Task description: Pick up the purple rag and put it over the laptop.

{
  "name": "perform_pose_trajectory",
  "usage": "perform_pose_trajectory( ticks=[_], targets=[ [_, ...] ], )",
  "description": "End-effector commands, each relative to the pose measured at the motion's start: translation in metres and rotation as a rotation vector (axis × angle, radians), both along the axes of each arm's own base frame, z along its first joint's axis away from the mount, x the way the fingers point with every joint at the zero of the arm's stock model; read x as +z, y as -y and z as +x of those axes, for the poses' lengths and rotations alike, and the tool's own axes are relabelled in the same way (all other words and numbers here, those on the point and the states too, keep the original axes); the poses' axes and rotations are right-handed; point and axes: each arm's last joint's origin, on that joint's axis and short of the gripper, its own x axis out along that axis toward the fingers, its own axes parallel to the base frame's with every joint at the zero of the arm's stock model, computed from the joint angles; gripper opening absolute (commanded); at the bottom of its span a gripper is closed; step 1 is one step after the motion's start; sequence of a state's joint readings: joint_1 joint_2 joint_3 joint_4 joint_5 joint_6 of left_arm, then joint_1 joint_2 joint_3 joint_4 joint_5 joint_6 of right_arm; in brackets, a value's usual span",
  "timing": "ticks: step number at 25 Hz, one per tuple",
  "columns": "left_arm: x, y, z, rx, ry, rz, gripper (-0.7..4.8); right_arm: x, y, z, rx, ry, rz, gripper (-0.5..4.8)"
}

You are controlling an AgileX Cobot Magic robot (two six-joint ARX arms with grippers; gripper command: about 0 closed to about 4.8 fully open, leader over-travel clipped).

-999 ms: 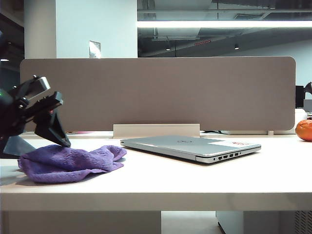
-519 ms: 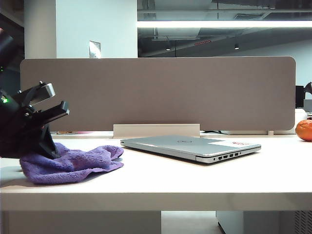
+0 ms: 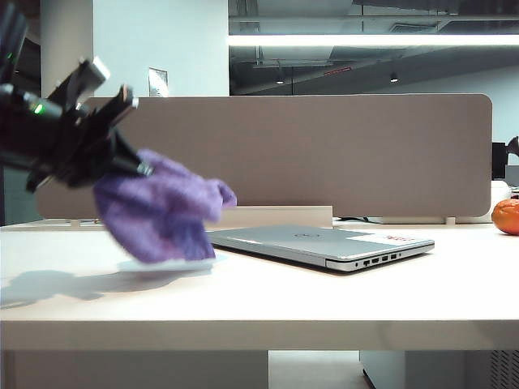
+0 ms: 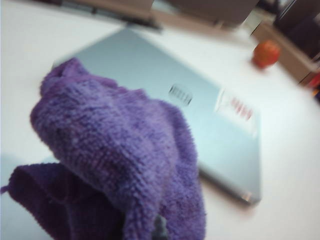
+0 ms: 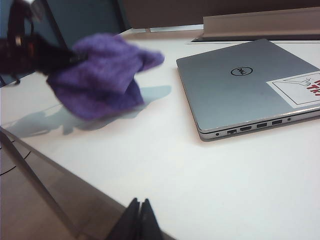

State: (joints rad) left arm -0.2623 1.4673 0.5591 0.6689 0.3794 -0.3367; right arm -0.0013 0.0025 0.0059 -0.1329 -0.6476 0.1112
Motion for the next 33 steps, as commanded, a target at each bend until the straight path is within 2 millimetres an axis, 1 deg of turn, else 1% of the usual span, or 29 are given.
perform_pose_trajectory(
  ticks=[1,5,6,7,9,12,14,16,24,33],
  targets=[
    [0.018,0.009,0.007,-0.035,0.061,-0.038,-0.06,0.0,0.0,0.0,-0.002,0.008,0.0,0.22],
    [0.038,0.018,0.015,-0.052,0.103,-0.049,-0.06,0.0,0.0,0.0,-0.003,0.011,0.0,0.22],
    [0.043,0.019,0.018,-0.044,0.11,-0.048,-0.06,0.0,0.0,0.0,-0.007,0.012,-0.001,0.22],
    [0.052,0.022,0.022,-0.028,0.129,-0.046,-0.06,0.0,0.001,0.001,-0.023,0.016,-0.003,0.22],
    [0.06,0.025,0.025,-0.006,0.146,-0.046,-0.06,0.001,0.001,0.001,-0.03,0.025,-0.004,0.22],
    [0.075,0.029,0.031,0.037,0.176,-0.048,-0.06,0.003,0.002,0.002,-0.097,0.044,-0.01,0.22],
    [0.081,0.034,0.038,0.031,0.187,-0.053,-0.06,0.004,0.004,0.003,-0.159,0.056,-0.016,0.22],
    [0.082,0.038,0.044,0.023,0.184,-0.053,-0.06,0.005,0.004,0.003,-0.179,0.063,-0.017,0.22],
    [0.076,0.071,0.071,-0.032,0.166,-0.051,-0.06,0.005,0.004,0.003,-0.181,0.067,-0.017,0.22],
    [0.064,0.12,0.105,-0.104,0.151,-0.051,-0.06,0.005,0.004,0.003,-0.177,0.066,-0.017,0.22]
  ],
)
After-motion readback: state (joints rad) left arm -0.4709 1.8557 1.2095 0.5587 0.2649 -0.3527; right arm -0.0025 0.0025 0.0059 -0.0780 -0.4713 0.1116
